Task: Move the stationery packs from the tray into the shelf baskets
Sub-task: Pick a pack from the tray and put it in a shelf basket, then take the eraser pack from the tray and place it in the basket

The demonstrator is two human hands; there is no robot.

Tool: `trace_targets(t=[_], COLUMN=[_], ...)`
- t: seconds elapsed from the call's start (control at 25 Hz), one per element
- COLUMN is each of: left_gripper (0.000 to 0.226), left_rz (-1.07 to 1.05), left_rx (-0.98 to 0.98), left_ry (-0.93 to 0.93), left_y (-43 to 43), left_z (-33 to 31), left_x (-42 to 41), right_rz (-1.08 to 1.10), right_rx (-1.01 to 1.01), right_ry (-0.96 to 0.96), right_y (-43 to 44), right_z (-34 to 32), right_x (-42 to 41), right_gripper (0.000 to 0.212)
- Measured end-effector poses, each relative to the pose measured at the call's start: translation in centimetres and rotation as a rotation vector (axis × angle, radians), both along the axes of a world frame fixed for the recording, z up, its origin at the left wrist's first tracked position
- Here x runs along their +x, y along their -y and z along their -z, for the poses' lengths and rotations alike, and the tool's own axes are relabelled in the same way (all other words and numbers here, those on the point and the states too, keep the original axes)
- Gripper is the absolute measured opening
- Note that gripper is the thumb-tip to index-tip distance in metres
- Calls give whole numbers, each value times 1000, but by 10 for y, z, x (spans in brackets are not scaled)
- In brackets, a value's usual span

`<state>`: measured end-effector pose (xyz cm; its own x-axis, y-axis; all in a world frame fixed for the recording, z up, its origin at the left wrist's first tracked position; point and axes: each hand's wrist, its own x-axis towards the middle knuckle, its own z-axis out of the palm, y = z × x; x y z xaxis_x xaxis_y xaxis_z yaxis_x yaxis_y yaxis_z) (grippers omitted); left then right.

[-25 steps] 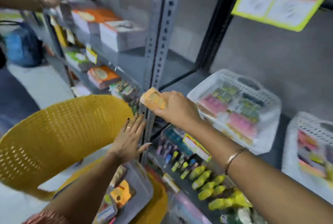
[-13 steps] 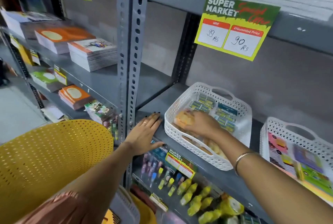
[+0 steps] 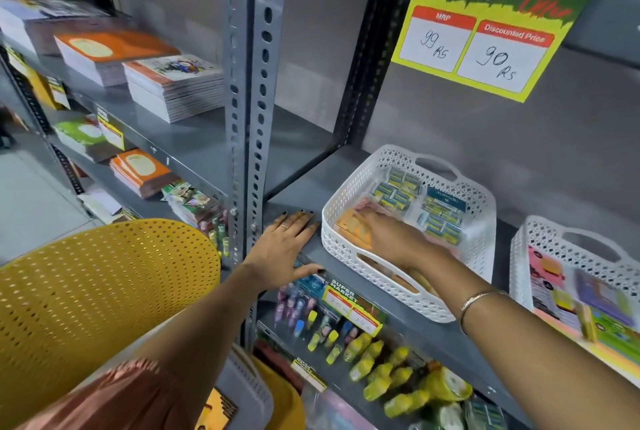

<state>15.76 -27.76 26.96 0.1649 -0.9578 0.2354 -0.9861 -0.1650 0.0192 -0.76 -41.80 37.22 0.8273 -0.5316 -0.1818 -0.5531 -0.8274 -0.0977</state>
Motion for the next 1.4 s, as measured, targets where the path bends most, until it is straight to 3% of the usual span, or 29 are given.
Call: trace_targets(t=[0.12, 0.32, 0.4, 0.52, 0.6, 0.68, 0.8, 0.96, 1.16, 1.28, 1.4], left_gripper=[90, 89, 88, 83, 72, 60, 57, 70, 75, 80, 82], left_rz=[-10, -7, -17, -27, -5, -66, -257, -446, -484, -477, -494], left_rx=[7, 12, 37, 51, -13, -85, -75, 105, 309, 376, 410], left_ry=[23, 36, 40, 26, 53, 127, 38, -132, -268, -355, -393], left_y=[1, 2, 1, -1, -13, -44, -115, -211, -277, -299, -313], left_z=[2, 3, 2, -4, -5, 11, 59, 148, 235, 269, 295], left_x=[0, 2, 1, -3, -7, -7, -11, -38, -102, -126, -135], right_rz=[-3, 28, 80, 38, -38, -146, -258, -346, -498, -595, -591], right_rx=[-14, 80, -13, -205, -154, -84, 9, 96, 149, 154, 128], right_ry=[21, 23, 185, 569, 787, 844, 683, 244, -146, -249, -237], right_y=[-1, -6, -15, -42, -70, -103, -141, -169, -199, -211, -219], right_z=[2, -14, -27, -47, -51, -29, 39, 151, 273, 320, 351], right_x=[-2, -3, 1, 10, 15, 17, 17, 36, 44, 55, 80], right_gripper=[55, 71, 67, 43, 30, 21, 20, 35, 41, 40, 42])
